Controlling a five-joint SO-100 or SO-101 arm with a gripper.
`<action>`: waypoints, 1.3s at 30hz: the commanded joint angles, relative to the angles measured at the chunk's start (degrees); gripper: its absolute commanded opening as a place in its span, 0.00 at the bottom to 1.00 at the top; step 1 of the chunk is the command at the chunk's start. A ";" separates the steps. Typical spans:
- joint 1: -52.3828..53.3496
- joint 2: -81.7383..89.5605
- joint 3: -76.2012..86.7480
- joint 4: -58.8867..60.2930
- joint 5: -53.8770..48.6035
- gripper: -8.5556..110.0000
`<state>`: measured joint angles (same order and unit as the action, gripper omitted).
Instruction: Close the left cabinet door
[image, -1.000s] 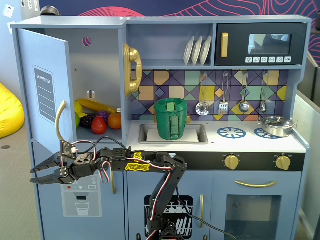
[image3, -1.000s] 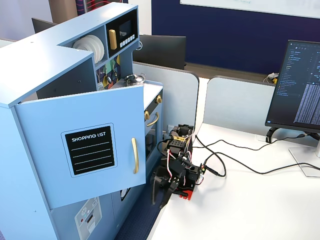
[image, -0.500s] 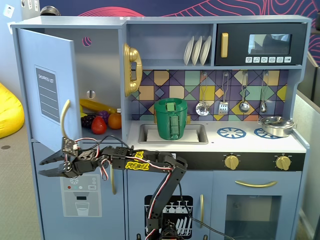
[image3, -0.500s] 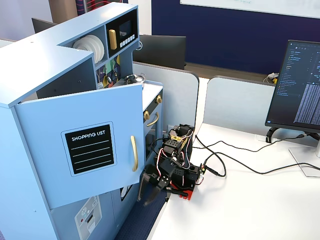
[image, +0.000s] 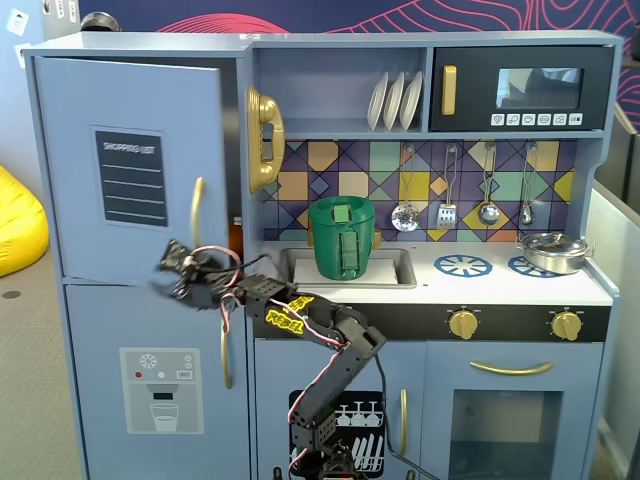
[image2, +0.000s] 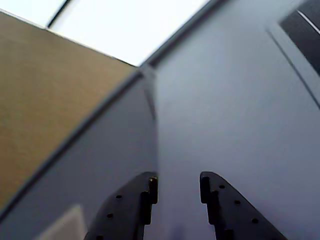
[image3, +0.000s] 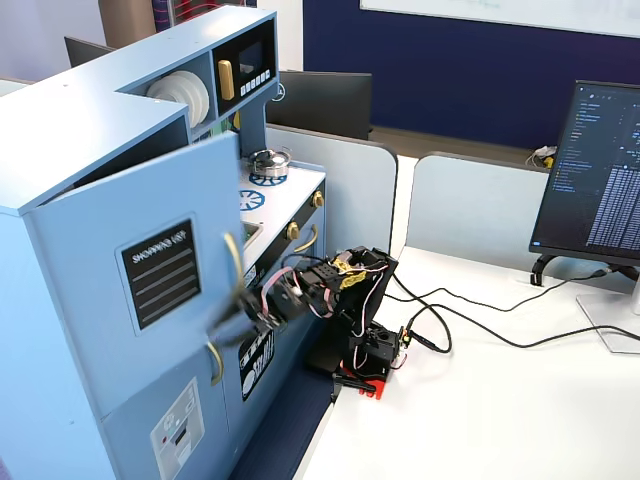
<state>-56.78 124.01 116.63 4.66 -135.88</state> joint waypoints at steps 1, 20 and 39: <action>9.58 0.88 -1.41 -4.13 -0.35 0.07; 16.87 26.98 15.03 24.17 17.67 0.07; 54.40 57.92 52.21 74.71 47.55 0.07</action>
<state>-4.83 180.09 166.38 75.67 -90.18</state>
